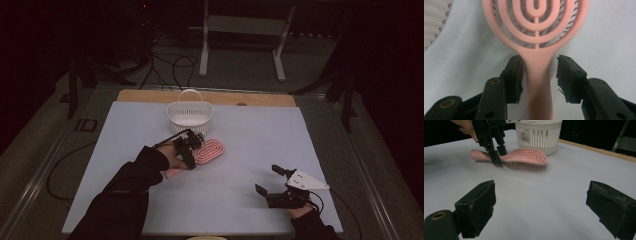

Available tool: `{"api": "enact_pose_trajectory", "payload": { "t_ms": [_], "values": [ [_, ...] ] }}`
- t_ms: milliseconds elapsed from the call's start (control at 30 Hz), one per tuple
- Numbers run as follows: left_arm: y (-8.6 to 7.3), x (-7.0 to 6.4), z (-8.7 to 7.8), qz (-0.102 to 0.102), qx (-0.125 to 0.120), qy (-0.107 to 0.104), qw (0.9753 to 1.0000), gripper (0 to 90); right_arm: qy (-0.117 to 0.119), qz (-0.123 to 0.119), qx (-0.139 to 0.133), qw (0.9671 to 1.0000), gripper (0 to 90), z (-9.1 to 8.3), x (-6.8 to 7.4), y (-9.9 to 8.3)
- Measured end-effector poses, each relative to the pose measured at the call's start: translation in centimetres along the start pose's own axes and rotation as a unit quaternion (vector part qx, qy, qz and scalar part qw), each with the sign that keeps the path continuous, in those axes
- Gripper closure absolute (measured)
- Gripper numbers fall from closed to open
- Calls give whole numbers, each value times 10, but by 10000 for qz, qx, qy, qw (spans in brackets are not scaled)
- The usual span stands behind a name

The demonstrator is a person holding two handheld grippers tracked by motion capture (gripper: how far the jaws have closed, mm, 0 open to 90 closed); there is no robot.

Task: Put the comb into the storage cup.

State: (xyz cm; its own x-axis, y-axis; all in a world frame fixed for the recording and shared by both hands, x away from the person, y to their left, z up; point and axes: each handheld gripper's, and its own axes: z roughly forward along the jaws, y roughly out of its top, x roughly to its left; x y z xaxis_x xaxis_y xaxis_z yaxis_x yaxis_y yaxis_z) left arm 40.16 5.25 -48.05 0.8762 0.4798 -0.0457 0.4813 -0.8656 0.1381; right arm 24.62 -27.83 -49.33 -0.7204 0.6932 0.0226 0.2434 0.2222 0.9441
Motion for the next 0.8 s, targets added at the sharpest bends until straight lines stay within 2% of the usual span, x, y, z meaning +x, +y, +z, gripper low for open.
{"api": "enact_pose_trajectory", "payload": {
  "t_ms": [200,433,600,700,800],
  "values": [
    [3,1,4,-23,94,54,9999,608,-1,4,1,10000,85,0,0,0],
    [5,3,6,-50,136,-12,9999,662,4,-12,-8,10000,85,-1,0,0],
    [5,5,7,-127,117,-74,9998,668,6,-4,3,10000,85,-1,0,0],
    [6,7,7,-251,168,-126,9995,669,20,-1,-5,10000,85,0,0,0],
    [8,8,7,-285,234,-171,9992,673,36,-19,11,10000,86,0,1,0]
  ]
}}
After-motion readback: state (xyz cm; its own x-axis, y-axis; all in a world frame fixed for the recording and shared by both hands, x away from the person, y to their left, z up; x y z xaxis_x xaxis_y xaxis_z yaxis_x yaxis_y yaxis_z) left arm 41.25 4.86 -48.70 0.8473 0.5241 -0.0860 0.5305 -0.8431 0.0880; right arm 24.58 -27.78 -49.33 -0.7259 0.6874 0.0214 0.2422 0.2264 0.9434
